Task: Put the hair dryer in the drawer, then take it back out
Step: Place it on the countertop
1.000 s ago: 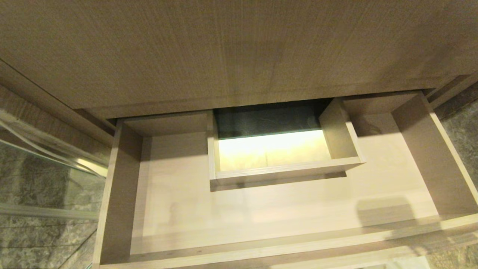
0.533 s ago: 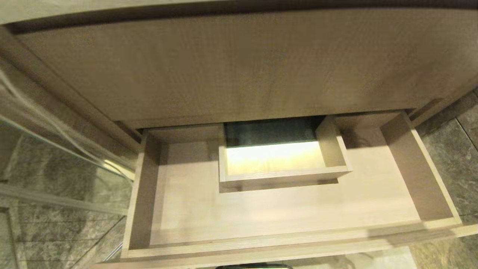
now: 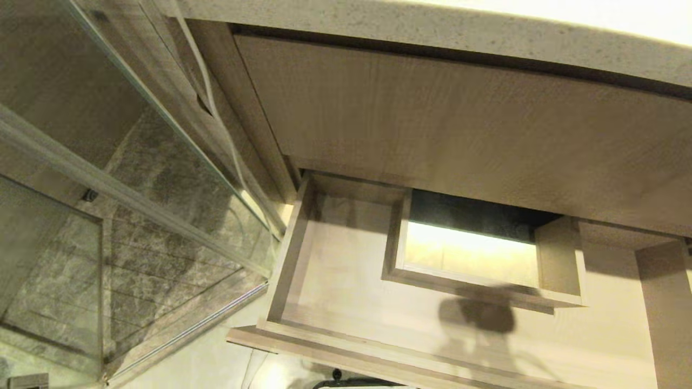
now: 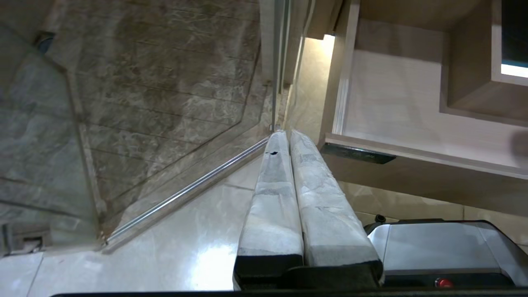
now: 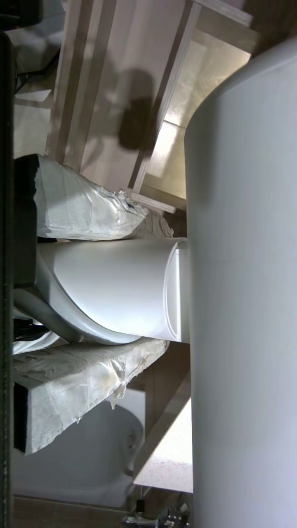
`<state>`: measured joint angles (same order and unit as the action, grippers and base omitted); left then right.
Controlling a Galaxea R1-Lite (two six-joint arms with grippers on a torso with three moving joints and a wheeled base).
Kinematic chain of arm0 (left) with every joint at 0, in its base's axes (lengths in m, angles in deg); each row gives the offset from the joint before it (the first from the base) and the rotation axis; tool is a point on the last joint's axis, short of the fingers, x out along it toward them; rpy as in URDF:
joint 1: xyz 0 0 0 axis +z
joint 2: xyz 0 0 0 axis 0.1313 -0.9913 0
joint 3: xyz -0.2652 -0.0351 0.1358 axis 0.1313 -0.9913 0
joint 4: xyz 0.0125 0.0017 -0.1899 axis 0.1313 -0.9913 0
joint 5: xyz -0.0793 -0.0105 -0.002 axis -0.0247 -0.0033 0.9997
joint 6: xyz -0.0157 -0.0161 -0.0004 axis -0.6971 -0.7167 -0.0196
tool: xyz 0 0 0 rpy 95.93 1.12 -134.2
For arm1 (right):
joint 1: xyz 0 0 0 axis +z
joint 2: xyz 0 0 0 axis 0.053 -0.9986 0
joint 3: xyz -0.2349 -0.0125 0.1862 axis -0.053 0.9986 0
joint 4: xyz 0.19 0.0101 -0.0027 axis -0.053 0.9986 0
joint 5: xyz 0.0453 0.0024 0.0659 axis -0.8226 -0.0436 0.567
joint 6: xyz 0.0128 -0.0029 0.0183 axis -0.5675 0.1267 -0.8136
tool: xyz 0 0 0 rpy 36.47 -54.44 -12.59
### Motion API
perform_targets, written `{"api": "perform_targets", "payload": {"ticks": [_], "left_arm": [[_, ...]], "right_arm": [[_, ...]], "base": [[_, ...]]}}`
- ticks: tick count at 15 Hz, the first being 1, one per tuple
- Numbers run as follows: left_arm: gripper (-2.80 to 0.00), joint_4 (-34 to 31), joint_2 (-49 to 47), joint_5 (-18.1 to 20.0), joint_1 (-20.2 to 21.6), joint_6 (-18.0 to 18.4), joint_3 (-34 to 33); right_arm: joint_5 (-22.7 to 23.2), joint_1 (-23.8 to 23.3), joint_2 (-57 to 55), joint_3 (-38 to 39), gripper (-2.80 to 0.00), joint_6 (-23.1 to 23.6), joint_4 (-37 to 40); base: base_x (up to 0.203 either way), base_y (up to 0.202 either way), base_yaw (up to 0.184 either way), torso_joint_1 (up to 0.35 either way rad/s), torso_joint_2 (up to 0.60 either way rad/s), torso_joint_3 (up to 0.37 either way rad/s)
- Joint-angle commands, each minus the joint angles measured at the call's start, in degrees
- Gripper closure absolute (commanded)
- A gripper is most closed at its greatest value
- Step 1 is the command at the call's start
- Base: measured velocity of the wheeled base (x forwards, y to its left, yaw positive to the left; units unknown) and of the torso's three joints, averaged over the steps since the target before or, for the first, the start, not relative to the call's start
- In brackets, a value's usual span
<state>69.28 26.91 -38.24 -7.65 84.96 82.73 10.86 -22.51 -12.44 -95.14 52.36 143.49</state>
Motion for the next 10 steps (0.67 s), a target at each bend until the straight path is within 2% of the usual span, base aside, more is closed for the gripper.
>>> {"api": "perform_targets", "payload": {"ticks": [1, 10], "left_arm": [[0.00, 0.0, 0.0, 0.0, 0.0, 0.0, 0.0], [0.00, 0.0, 0.0, 0.0, 0.0, 0.0, 0.0]], "right_arm": [[-0.2, -0.6, -0.3, 1.1, 0.00, 0.1, 1.6], [0.4, -0.7, -0.1, 0.9, 0.00, -0.4, 1.4]], "base": [[0.003, -0.001, 0.050, 0.034, -0.06, -0.020], [0.000, 0.000, 0.000, 0.008, 0.00, -0.002]]}}
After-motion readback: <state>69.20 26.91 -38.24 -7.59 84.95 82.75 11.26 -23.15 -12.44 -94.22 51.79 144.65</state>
